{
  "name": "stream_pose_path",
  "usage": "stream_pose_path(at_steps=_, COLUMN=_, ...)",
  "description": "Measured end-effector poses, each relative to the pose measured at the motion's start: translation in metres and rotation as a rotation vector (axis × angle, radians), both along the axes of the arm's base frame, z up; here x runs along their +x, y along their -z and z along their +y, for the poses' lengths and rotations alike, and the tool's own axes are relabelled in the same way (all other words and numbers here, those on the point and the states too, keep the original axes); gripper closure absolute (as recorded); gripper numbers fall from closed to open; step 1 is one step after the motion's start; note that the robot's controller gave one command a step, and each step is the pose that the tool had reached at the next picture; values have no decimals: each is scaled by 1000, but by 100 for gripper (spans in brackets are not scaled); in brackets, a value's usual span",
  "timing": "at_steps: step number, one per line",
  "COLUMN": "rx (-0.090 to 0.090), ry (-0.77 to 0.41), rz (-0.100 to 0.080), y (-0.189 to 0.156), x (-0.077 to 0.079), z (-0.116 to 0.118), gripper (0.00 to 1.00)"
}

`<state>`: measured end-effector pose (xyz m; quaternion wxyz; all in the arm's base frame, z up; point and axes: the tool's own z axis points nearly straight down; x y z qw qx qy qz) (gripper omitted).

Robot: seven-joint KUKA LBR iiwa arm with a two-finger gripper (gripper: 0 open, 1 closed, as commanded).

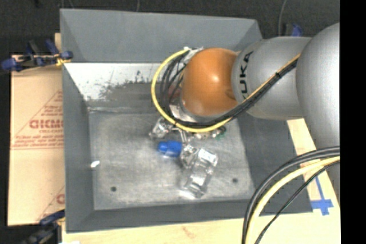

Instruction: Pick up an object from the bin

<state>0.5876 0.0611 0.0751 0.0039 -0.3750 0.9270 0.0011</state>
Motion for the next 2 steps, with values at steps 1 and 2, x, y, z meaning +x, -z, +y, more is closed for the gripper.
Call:
stream_pose_path(at_steps=1, rx=0, ry=-2, rz=-9, y=-5, x=3, z=1, gripper=100)
stream_pose_path(at_steps=2, rx=-4, ry=51, rz=-6, y=-157, x=-8, z=-10, gripper=100)
